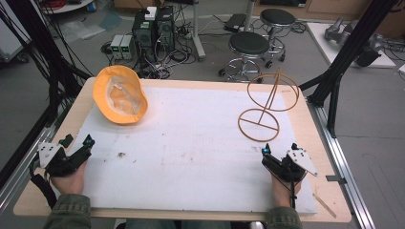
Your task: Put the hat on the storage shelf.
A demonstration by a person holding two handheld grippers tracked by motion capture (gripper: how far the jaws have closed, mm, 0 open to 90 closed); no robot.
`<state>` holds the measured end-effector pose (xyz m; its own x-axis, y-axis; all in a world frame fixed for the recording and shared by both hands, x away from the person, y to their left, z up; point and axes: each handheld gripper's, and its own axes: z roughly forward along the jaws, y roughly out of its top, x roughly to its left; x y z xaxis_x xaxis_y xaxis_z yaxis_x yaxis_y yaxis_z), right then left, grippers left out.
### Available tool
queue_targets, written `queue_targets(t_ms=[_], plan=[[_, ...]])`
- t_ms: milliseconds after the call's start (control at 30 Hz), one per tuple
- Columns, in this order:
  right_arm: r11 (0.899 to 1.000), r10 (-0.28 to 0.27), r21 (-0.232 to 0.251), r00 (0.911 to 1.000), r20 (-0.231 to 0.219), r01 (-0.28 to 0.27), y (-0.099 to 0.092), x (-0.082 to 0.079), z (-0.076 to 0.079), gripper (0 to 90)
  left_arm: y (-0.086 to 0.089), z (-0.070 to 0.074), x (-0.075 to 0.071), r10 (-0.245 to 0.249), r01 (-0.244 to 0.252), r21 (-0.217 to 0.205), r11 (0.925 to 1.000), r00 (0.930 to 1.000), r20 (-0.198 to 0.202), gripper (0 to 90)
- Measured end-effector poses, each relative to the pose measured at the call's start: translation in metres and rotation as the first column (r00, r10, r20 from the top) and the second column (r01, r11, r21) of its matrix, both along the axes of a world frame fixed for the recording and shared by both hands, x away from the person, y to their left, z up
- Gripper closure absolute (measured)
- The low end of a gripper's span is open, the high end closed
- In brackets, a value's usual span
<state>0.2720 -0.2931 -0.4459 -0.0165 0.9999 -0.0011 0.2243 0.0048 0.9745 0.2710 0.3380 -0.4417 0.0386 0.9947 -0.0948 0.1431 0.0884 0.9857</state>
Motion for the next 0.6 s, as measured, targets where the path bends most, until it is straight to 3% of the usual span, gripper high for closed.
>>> queue_targets(t_ms=[600], plan=[[1.0,-0.002,0.002,1.0,-0.007,0.002,0.0,-0.0001,-0.0001,7.1,0.0001,0.0,0.0011,-0.003,0.003,-0.005,1.0,1.0,-0.001,31.2]])
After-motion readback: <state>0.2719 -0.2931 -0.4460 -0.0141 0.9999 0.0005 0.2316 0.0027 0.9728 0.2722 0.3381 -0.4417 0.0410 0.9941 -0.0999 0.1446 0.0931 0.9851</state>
